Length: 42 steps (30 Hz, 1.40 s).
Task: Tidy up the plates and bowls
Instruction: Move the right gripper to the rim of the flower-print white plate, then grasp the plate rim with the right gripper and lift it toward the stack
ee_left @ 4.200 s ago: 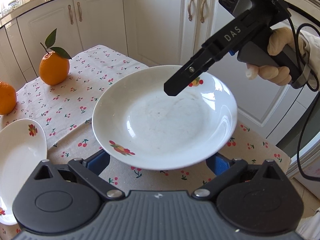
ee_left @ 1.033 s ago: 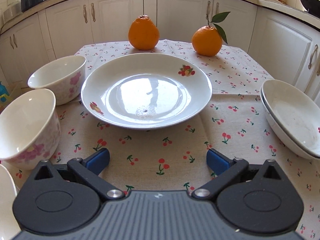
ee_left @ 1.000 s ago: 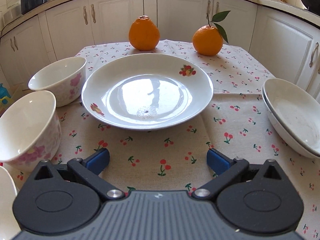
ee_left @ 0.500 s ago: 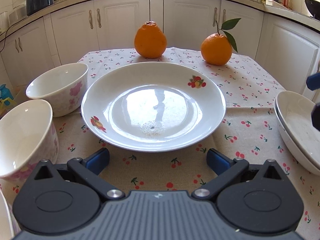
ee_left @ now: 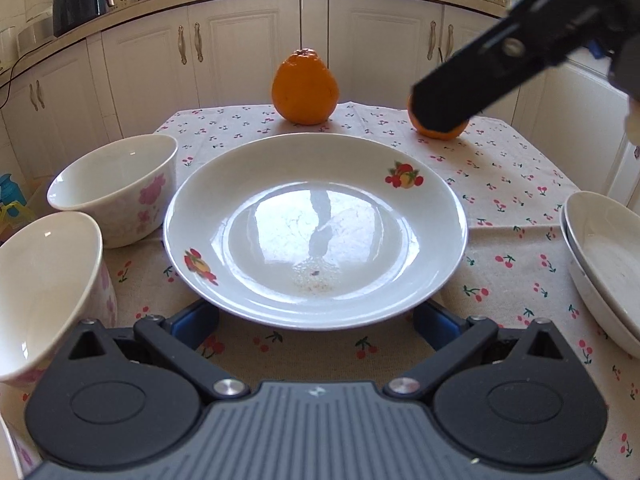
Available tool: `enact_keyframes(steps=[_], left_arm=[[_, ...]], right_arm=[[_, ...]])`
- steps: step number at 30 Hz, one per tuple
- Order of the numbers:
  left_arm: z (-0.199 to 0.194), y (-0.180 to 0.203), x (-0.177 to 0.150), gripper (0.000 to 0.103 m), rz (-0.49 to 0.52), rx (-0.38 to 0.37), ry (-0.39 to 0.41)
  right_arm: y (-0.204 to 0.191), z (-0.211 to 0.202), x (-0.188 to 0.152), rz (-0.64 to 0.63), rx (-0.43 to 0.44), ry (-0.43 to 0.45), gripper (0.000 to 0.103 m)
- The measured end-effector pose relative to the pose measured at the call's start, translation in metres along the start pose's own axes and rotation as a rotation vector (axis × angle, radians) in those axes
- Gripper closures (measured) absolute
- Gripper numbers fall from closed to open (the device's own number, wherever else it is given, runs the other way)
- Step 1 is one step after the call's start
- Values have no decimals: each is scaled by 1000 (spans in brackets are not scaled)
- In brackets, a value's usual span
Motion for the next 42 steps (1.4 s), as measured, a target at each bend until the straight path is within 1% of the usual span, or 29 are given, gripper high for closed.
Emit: enact_keyframes(steps=[4, 8, 12, 14, 16, 19, 20, 25, 29, 36, 42], left_arm=[[0, 0, 0, 0, 1, -2, 7], [1, 0, 1, 0, -7, 5, 11], [1, 0, 1, 0, -17, 15, 14], [1, -1, 0, 0, -21, 17, 15], [0, -2, 1, 2, -22, 15, 16], [0, -2, 1, 3, -24, 11, 15], [0, -3, 1, 4, -24, 10, 15], [0, -2, 2, 4, -23, 4, 15], [0, -1, 2, 4, -19, -3, 9], [-1, -2, 3, 5, -13, -1, 0], [-5, -1, 2, 6, 8, 0, -1]], right_arm=[[11, 22, 14, -43, 17, -30, 0], [23, 43, 25, -70, 57, -55, 0], [37, 67, 34, -66, 85, -82, 2], [45, 80, 35, -50, 103, -100, 5], [49, 90, 34, -39, 127, -115, 14], [54, 102, 35, -33, 162, -135, 24], [54, 106, 35, -32, 175, -140, 25], [52, 115, 34, -27, 237, -158, 31], [53, 116, 36, 13, 309, -146, 32], [53, 114, 36, 34, 344, -146, 32], [52, 110, 32, 46, 344, -146, 32]])
Point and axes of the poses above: each gripper's, at about its wrist camera, not at the fingertips, and z roughly the way its jaws point, y to its right, x to its top, the point moved 9 cm from there along z, roughly the way its jaws point, and after that the axes turned 8 degrees about -z, right-handed, at the moved point
